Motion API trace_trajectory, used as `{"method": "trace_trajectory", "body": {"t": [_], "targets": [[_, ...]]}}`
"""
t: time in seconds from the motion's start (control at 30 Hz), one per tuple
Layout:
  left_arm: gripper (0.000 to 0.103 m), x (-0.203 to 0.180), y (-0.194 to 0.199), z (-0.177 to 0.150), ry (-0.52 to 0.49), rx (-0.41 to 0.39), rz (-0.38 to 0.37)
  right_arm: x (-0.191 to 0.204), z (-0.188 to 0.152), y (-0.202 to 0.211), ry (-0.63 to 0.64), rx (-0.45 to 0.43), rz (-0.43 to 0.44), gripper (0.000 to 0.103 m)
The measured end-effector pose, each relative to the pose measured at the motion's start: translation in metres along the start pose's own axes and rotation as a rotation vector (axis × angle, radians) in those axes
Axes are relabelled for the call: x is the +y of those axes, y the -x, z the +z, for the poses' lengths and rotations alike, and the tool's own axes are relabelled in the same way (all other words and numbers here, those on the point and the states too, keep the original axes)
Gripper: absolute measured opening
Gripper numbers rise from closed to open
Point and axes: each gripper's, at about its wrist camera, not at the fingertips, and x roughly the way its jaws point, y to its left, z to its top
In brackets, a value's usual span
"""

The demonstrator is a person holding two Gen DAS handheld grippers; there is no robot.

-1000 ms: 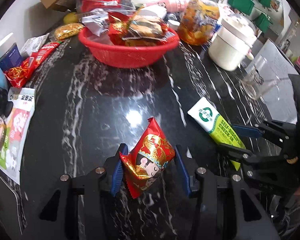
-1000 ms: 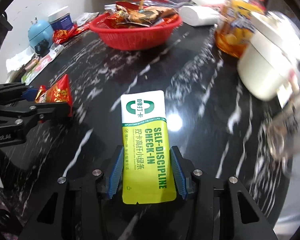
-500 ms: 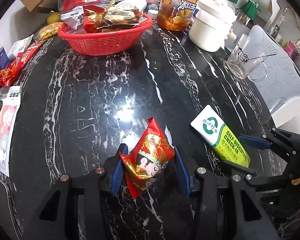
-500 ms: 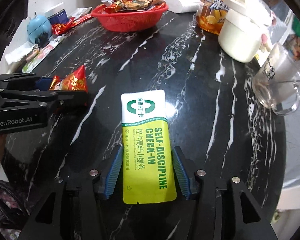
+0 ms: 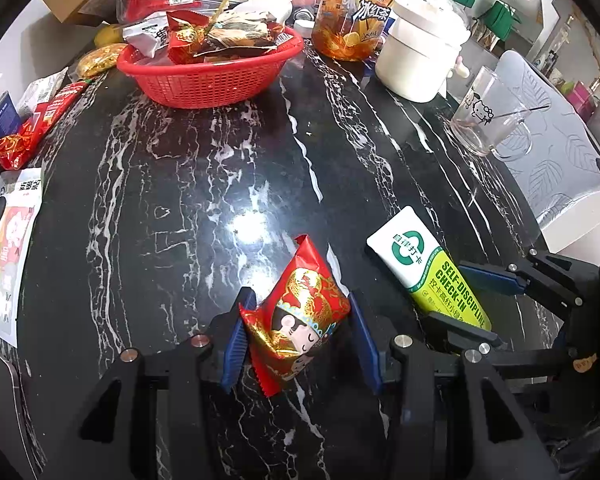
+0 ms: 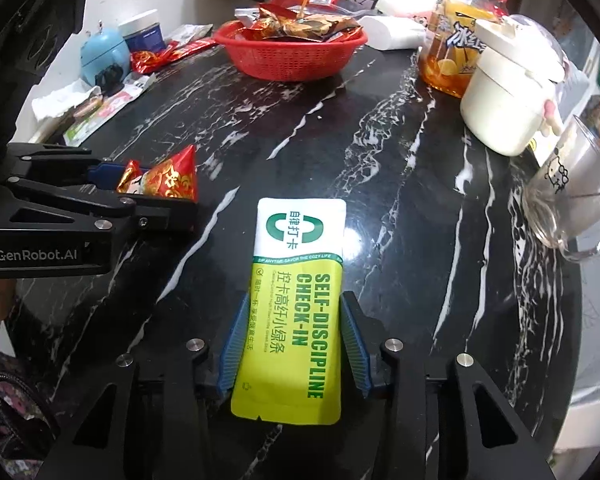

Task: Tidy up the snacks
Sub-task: 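Lift the red candy packet and yellow-green bar off the table with both grippers, then carry the red candy packet and yellow-green bar over the red basket with both grippers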

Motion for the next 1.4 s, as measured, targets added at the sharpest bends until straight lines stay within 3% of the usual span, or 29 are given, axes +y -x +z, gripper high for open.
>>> {"method": "trace_trajectory", "body": {"t": [0.43, 0.83, 1.13, 1.4], "targets": [[0.046, -0.003, 0.006, -0.002, -0.004, -0.006, -0.009, -0.006, -0.008, 0.015, -0.115, -0.038, 0.04, 0.043], [0.046, -0.01, 0.037, 0.004, -0.018, -0.07, -0.037, -0.003, -0.001, 0.051, -0.148, -0.151, 0.072, 0.043], [0.046, -0.012, 0.071, 0.03, -0.027, -0.19, -0.049, -0.009, 0.03, 0.078, -0.125, -0.262, 0.106, 0.043], [0.046, -0.005, 0.099, 0.066, -0.034, -0.302, -0.071, -0.023, 0.069, 0.098, -0.1, -0.362, 0.084, 0.043]]}}
